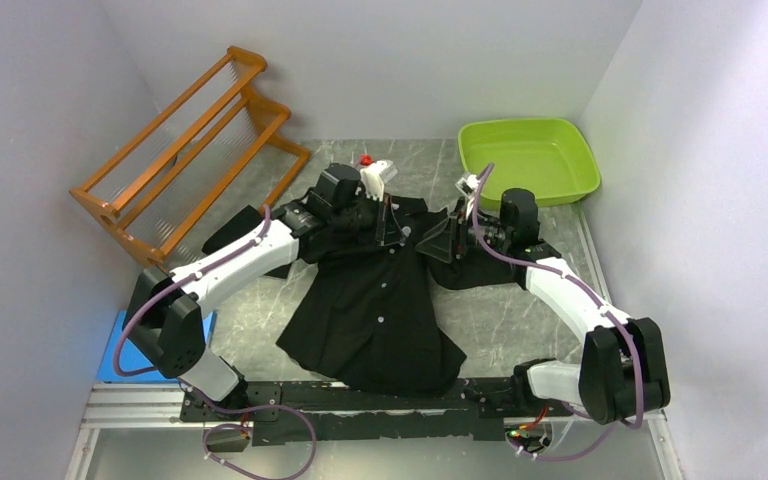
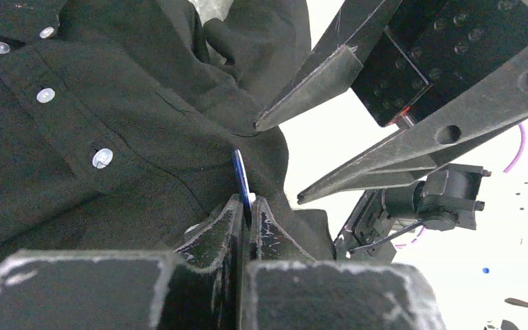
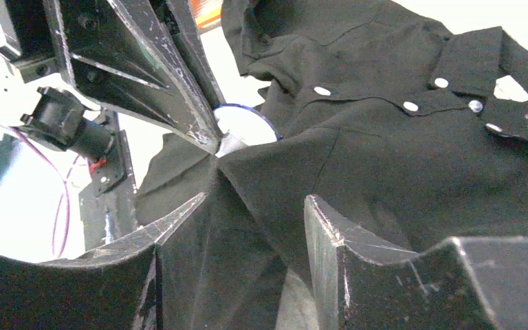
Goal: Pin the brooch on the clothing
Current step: Pin the brooch to the clothes.
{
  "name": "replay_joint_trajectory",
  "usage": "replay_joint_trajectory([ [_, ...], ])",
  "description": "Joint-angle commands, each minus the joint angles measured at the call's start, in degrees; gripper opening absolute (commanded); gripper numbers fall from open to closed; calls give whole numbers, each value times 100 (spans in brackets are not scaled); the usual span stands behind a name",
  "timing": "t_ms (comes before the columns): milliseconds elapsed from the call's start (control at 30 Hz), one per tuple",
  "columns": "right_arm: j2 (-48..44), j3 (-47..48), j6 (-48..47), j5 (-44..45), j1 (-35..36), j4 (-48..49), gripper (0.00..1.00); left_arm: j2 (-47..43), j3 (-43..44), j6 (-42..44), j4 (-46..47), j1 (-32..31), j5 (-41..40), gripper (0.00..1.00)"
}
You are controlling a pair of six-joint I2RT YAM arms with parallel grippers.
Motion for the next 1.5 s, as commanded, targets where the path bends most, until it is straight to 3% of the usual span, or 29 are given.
replay_joint_trajectory([
  [0,-225,-15,-345,254,124,107,54,-289,77,-291,280,95,450,3],
  [233,-164,117,-257,490,359,187,48,-200,116,-397,306,121,782,3],
  [833,480,839,-375,1374,635,-908,9,-138,22,-659,649,157,1435,3],
  [1100,591,1071,-369,1534,826,-1216,8,101,140,-638,591,164,1666,3],
  [1467,1135,1876,-454,2488,1078,-2379,4,66,-25,-948,1133,160,2168,3],
])
